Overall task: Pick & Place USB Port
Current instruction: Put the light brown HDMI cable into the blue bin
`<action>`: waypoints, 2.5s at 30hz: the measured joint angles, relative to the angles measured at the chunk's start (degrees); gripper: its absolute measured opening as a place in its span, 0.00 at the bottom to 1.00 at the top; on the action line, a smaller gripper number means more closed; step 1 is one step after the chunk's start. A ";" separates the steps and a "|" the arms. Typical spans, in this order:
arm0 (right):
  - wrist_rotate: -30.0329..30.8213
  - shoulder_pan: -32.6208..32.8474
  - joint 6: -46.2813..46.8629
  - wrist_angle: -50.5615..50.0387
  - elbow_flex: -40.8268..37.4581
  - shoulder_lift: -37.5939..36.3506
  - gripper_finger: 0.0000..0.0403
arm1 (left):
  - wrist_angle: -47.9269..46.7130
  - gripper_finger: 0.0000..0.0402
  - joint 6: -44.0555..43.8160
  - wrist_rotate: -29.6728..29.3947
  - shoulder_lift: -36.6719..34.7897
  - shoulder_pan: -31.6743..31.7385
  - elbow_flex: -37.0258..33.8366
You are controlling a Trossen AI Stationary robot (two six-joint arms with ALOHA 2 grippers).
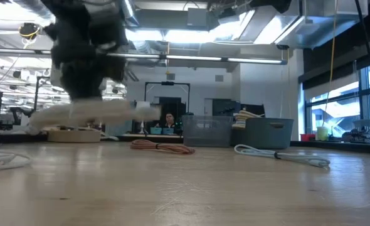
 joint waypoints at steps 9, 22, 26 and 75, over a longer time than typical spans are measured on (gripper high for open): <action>0.01 0.00 -0.49 -1.04 0.00 0.00 0.71 | -0.43 0.07 0.05 0.49 -7.16 -0.77 10.54; 5.07 -0.02 -1.65 0.41 0.00 0.00 0.71 | 20.54 0.07 12.21 -2.21 -18.41 0.39 20.43; 5.13 0.00 -1.55 3.57 0.00 0.00 0.71 | 24.39 0.07 14.78 -1.55 -16.86 2.21 20.43; -10.52 0.33 -2.71 45.77 0.02 15.33 0.46 | 59.56 0.08 5.36 22.11 4.28 20.89 21.10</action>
